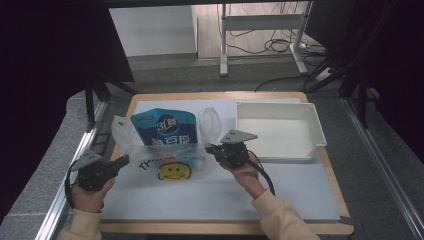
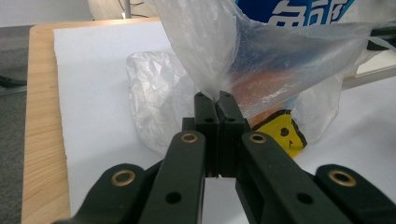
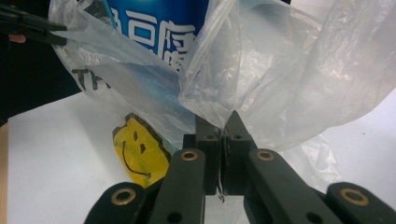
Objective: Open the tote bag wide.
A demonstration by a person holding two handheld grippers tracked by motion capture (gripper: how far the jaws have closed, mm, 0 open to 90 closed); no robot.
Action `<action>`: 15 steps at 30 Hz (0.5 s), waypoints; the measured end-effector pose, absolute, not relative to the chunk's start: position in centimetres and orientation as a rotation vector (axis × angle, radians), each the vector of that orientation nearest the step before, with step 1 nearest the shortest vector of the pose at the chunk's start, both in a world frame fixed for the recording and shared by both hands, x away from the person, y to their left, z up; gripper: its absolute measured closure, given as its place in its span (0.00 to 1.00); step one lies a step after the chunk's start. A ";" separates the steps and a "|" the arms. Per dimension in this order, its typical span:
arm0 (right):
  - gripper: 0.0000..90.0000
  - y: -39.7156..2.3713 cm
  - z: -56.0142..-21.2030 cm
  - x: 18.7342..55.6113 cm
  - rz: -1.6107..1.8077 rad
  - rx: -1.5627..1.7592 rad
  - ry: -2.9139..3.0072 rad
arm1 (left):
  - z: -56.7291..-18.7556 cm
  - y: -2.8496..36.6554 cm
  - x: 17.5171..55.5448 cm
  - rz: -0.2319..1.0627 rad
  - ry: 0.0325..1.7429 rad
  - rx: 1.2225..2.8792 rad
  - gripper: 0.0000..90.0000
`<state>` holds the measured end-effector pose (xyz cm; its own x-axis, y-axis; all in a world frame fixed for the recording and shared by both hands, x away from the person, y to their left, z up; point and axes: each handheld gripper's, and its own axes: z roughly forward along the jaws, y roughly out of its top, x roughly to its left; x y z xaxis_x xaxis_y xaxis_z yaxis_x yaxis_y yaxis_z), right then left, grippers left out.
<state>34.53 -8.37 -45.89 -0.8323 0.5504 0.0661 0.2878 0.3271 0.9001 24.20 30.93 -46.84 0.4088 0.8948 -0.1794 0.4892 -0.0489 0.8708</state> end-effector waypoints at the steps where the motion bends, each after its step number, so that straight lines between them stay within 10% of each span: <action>1: 0.97 -8.4 -46.0 34.5 1.504 0.760 2.349 | -46.9 30.9 24.2 0.522 1.223 1.693 1.00; 15: 0.97 -8.3 -47.5 34.5 1.483 0.799 2.393 | -47.4 30.6 24.1 0.514 1.231 1.706 1.00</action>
<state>34.52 -8.29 -47.46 -0.8295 0.5495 0.0995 0.3336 0.3447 0.8774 24.13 30.63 -47.44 0.4079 0.8953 -0.1792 0.5021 -0.0561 0.8630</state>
